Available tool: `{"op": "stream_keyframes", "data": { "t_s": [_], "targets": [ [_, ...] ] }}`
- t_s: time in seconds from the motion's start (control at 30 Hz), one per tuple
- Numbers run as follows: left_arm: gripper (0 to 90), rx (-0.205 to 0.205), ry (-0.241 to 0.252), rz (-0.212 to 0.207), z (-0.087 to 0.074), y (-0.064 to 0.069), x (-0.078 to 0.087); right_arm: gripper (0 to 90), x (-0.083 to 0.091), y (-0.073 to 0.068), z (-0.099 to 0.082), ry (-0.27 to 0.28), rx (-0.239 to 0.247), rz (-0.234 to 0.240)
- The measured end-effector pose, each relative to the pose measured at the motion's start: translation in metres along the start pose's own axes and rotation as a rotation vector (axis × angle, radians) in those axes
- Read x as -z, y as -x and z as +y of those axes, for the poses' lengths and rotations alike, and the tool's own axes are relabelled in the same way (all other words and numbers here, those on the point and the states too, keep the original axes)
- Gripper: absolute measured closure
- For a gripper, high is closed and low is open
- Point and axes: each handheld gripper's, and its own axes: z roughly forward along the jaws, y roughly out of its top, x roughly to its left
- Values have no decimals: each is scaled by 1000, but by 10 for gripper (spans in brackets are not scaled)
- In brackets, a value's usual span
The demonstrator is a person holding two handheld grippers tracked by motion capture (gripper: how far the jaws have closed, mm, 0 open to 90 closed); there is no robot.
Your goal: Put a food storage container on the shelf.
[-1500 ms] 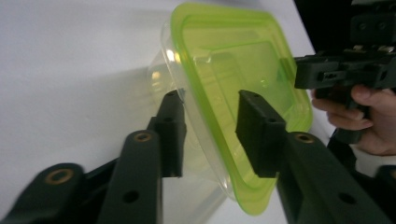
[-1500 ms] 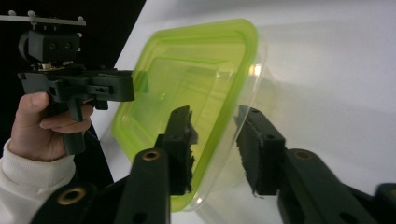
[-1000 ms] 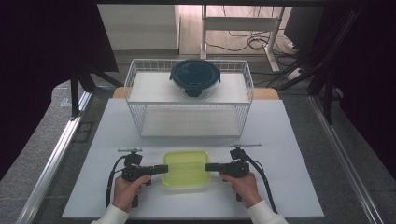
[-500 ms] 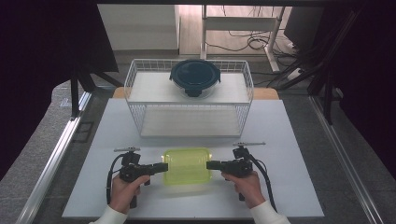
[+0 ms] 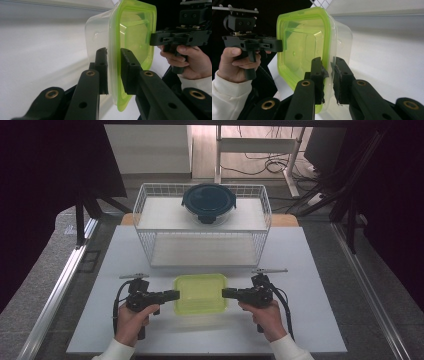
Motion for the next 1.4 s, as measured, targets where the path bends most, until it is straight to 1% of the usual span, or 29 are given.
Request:
{"op": "stream_keyframes", "data": {
  "t_s": [0.07,0.2,0.33,0.4,0.47,0.53,0.57,0.6,0.63,0.67,0.77,0.8,0.97,1.0,1.03,1.07,1.1,1.2,1.23,1.27,1.33,1.37,1.4],
  "targets": [
    [780,2,2,-4,1,-1,0,789,1,0,3,2,6,-3],
    [783,-3,5,-15,11,-1,0,787,4,-4,10,12,22,-7],
    [786,-9,8,-12,19,0,3,786,5,-8,16,26,34,-9],
    [788,-18,13,-10,24,1,6,786,6,-11,21,33,44,-11],
    [789,-27,26,-29,31,4,11,786,9,-18,28,46,60,-9],
    [789,-29,30,-34,33,5,12,785,13,-23,33,53,76,-8],
    [789,-33,32,-36,35,6,13,785,13,-23,33,53,76,-8],
    [790,-36,40,-45,39,8,16,785,16,-29,37,58,93,-14],
    [790,-36,40,-45,39,8,16,785,16,-29,37,58,93,-14],
    [790,-37,44,-55,41,9,17,785,17,-31,39,59,99,-17],
    [789,-46,50,-56,46,14,20,786,22,-37,47,71,122,-22],
    [789,-48,54,-60,50,16,23,785,23,-39,49,73,122,-23],
    [789,-74,58,-48,61,25,28,787,27,-43,57,89,129,-24],
    [789,-74,58,-48,61,25,28,787,27,-43,57,89,129,-24],
    [789,-86,64,-47,66,30,30,788,30,-46,61,98,135,-24],
    [789,-86,64,-47,66,30,30,788,30,-46,61,98,135,-24],
    [789,-92,69,-46,69,33,32,788,32,-47,63,103,139,-22],
    [789,-108,81,-44,80,41,37,788,39,-55,72,125,161,-19],
    [789,-108,81,-44,80,41,37,788,41,-57,75,129,165,-18],
    [789,-116,88,-46,85,45,39,788,42,-59,78,133,170,-19],
    [789,-118,90,-46,88,47,40,788,44,-60,80,137,174,-20],
    [789,-117,97,-57,93,50,43,788,47,-64,86,140,177,-23],
    [789,-120,98,-55,96,51,44,788,49,-66,89,146,182,-21]
  ]
}}
